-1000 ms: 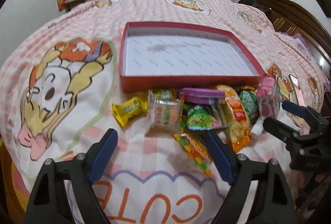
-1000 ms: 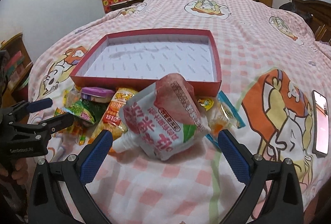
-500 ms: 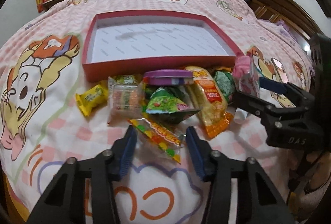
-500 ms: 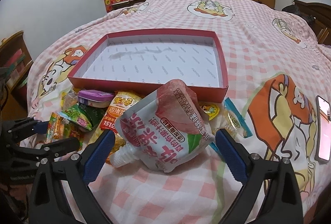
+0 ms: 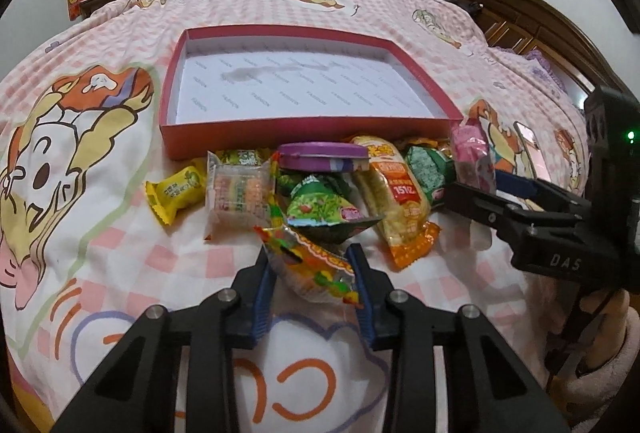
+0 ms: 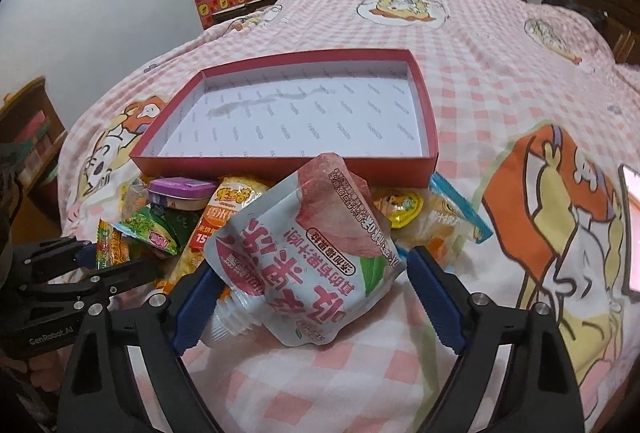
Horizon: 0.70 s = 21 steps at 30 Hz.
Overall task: Organize snacks
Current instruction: 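Grasp the white drink pouch with the right tool while the left tool grasps a gummy candy packet, then carry both packets into the red box and open both tools to release them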
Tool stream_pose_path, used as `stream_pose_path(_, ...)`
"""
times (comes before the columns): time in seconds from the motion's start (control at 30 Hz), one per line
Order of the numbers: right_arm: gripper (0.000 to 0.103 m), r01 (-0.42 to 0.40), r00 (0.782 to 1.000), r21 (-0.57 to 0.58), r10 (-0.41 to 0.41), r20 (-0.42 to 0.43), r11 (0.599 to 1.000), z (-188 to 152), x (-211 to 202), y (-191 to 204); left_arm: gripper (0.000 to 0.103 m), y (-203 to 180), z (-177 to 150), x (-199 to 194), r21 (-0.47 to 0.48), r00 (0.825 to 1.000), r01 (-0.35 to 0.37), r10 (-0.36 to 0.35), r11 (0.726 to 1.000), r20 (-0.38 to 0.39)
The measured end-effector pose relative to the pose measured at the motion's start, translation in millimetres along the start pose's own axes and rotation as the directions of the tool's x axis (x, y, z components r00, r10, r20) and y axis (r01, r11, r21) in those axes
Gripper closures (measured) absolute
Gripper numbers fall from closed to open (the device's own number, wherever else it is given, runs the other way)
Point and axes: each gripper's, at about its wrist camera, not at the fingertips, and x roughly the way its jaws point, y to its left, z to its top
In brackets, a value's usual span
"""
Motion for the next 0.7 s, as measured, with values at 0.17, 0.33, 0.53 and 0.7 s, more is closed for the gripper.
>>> stream_pose_path(0.17,0.012,-0.024,0.999,0.025,0.023,0.025,0.999,-2,-11,-2,0.067,0,0,-13,0.002,1.0,0.009,-0.009,1.0,0.016)
stream_pose_path(0.33,0.012,-0.029,0.999,0.017,0.028,0.046,0.999,1,-24,0,0.067,0,3,-26,0.015,0.999,-0.002,0.001,1.0,0.045)
stream_pose_path(0.53,0.012,-0.05,0.997,-0.001,0.05,0.063,0.999,7,-32,6,0.067,1,15,-34,0.012,0.997,-0.018,0.017,1.0,0.076)
stream_pose_path(0.7,0.012,-0.072,0.996,0.0,0.072,0.048,0.997,14,-31,8,0.068,4,27,-39,0.008,0.995,-0.023,0.022,1.0,0.097)
